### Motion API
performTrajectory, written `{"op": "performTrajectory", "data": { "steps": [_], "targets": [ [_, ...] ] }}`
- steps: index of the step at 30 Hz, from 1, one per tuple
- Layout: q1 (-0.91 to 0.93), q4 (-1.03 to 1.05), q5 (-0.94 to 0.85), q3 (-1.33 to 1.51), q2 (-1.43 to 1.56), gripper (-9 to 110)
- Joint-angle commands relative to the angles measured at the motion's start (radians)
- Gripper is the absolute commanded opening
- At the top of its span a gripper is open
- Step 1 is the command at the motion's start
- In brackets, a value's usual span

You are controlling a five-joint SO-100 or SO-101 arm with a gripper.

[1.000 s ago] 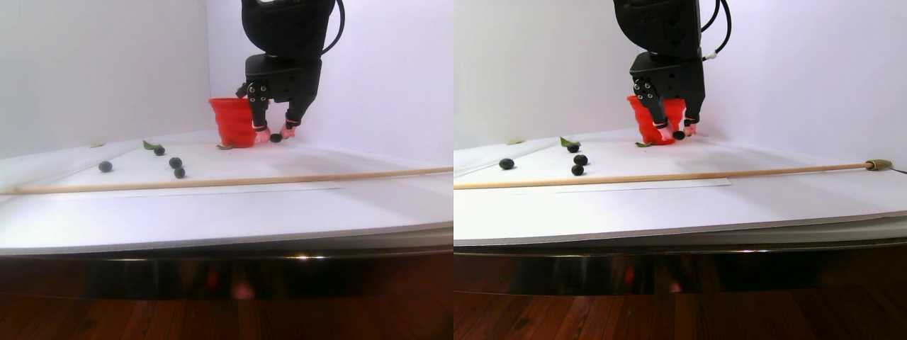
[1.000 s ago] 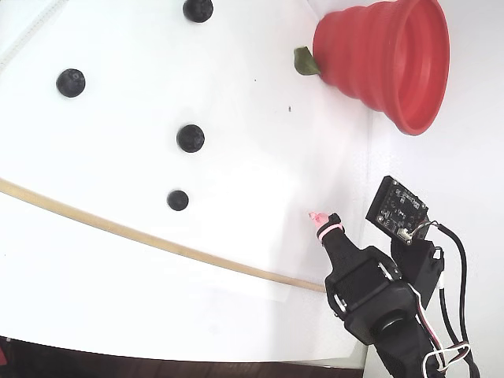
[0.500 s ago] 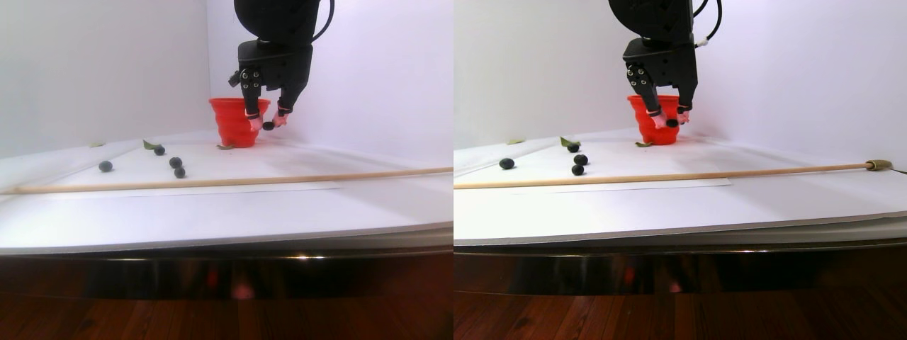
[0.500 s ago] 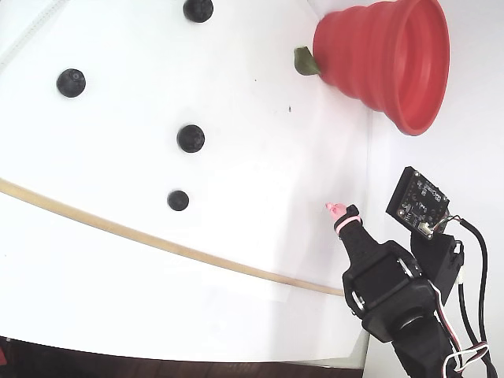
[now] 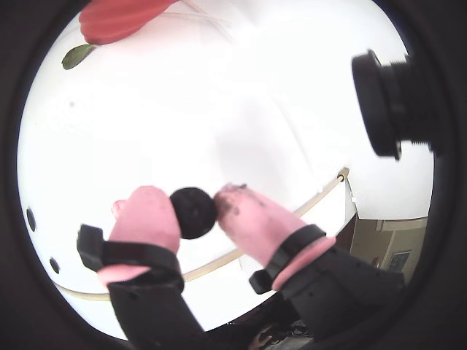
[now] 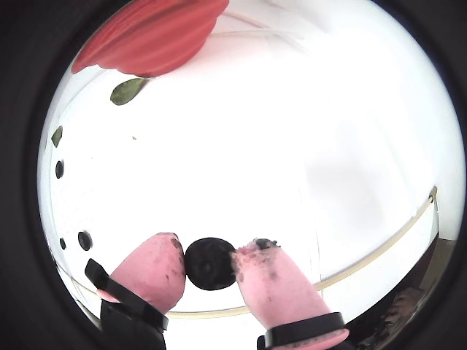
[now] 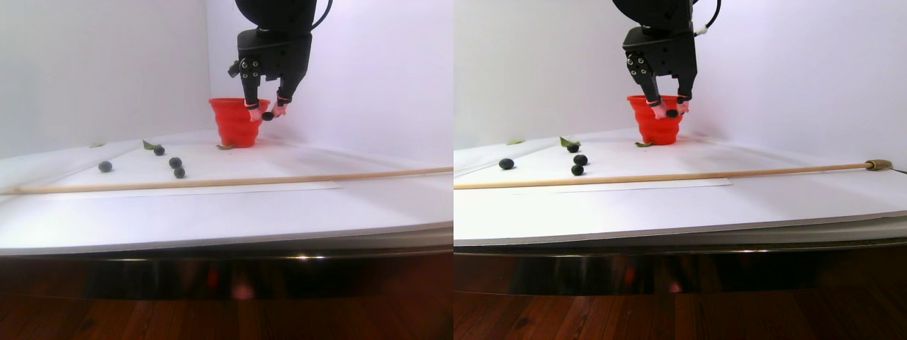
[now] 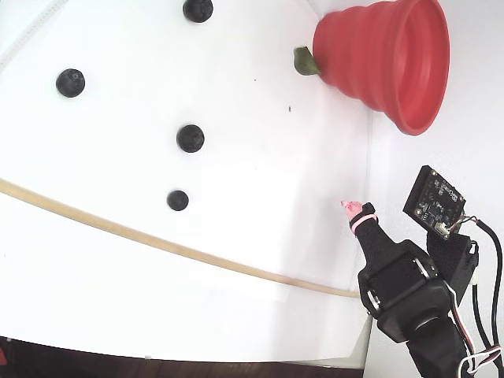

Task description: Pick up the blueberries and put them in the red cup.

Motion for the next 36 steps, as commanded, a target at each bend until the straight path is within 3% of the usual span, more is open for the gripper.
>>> {"op": "performTrajectory", "data": {
  "steps": [1,36],
  "targets": [
    [-0.003,0.003,-0.011,-0.052,0.118,13],
    [-0.048,0.017,-0.055,-0.249,0.107,13]
  ]
}}
